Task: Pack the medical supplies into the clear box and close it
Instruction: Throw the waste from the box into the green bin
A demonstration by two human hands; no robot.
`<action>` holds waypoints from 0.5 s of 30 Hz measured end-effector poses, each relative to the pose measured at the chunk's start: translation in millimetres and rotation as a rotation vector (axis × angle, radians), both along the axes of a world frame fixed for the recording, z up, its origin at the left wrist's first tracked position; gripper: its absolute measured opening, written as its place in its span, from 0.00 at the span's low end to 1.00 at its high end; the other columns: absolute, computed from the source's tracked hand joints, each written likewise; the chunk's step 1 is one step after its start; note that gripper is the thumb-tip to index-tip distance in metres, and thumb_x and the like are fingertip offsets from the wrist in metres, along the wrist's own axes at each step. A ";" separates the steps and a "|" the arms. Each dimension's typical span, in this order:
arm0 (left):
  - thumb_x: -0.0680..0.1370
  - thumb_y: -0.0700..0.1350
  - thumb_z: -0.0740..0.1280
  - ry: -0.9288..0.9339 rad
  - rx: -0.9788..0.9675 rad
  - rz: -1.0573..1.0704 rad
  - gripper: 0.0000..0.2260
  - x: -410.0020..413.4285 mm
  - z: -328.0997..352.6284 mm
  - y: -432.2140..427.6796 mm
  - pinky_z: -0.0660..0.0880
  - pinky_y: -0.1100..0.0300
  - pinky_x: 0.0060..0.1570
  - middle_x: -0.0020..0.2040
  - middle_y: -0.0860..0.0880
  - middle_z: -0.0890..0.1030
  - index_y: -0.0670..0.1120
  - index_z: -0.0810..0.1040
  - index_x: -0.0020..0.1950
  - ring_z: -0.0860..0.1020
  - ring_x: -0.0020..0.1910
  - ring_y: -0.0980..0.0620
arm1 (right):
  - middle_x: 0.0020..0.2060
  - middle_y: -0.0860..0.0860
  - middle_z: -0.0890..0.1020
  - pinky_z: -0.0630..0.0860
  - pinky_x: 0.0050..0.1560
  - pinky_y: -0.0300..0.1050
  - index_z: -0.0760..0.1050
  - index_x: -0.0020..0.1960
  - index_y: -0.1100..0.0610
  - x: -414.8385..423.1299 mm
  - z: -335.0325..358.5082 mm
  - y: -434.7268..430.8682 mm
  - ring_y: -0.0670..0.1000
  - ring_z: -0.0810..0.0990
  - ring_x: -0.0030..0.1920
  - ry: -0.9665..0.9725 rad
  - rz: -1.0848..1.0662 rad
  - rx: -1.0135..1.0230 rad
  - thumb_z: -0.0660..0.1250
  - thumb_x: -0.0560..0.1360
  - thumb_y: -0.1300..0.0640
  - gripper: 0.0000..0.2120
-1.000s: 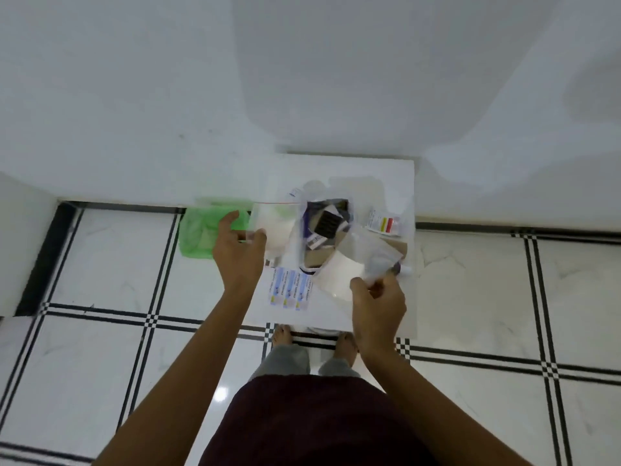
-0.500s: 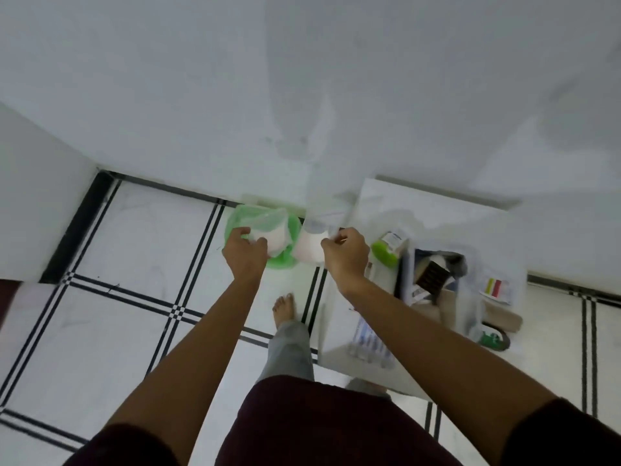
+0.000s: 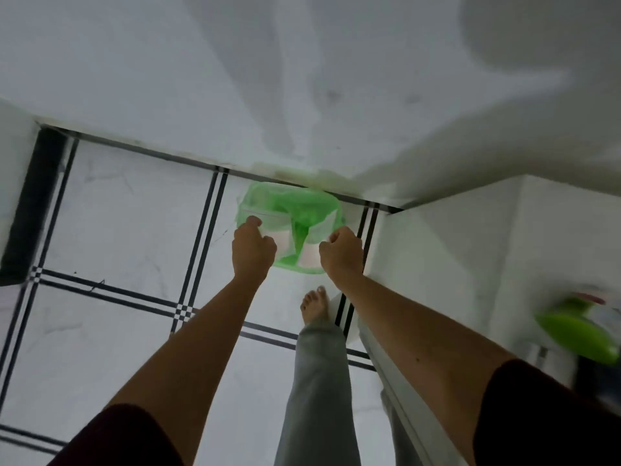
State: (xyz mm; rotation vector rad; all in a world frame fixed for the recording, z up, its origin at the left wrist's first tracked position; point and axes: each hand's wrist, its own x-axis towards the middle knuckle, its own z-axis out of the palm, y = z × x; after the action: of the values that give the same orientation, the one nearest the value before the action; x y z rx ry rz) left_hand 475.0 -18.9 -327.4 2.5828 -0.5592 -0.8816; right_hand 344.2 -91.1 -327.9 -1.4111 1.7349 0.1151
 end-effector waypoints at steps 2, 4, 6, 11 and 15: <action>0.71 0.35 0.64 0.040 0.007 -0.030 0.19 3.6 -30.2 -1.8 0.75 0.51 0.54 0.53 0.38 0.81 0.40 0.72 0.63 0.78 0.53 0.39 | 0.39 0.53 0.75 0.68 0.33 0.43 0.72 0.48 0.60 15.2 -29.7 1.5 0.55 0.76 0.39 0.006 0.040 0.044 0.65 0.72 0.63 0.05; 0.73 0.38 0.65 0.087 0.014 -0.077 0.21 3.7 -56.3 -0.2 0.72 0.51 0.60 0.59 0.38 0.79 0.41 0.71 0.66 0.76 0.60 0.41 | 0.44 0.56 0.77 0.70 0.37 0.45 0.72 0.54 0.63 24.3 -52.3 3.5 0.58 0.79 0.46 0.015 0.072 0.092 0.65 0.73 0.60 0.11; 0.76 0.41 0.65 0.131 0.025 -0.125 0.21 2.1 -69.7 5.6 0.68 0.52 0.64 0.65 0.40 0.75 0.42 0.69 0.69 0.72 0.64 0.42 | 0.49 0.59 0.79 0.70 0.39 0.46 0.71 0.57 0.64 26.3 -65.2 7.0 0.60 0.79 0.49 0.005 0.090 0.112 0.64 0.74 0.59 0.14; 0.78 0.43 0.61 0.065 -0.005 -0.175 0.18 -11.0 -57.3 30.9 0.67 0.52 0.65 0.68 0.42 0.73 0.42 0.70 0.68 0.71 0.67 0.44 | 0.53 0.58 0.79 0.76 0.47 0.50 0.71 0.60 0.62 8.7 -49.9 24.7 0.59 0.78 0.52 0.022 0.312 0.017 0.61 0.75 0.59 0.14; 0.78 0.44 0.61 -0.005 -0.105 -0.247 0.16 -32.1 -10.0 32.6 0.71 0.50 0.61 0.65 0.42 0.75 0.42 0.71 0.66 0.74 0.63 0.43 | 0.56 0.57 0.78 0.76 0.54 0.53 0.72 0.60 0.61 -10.1 -3.0 33.9 0.57 0.76 0.56 -0.047 0.376 -0.101 0.60 0.75 0.60 0.14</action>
State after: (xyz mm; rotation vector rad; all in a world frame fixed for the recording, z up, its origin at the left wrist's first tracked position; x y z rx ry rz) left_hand 442.8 13.6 -337.4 2.4565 -0.9159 -0.8964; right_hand 334.0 -57.2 -331.0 -1.7891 1.4370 0.1985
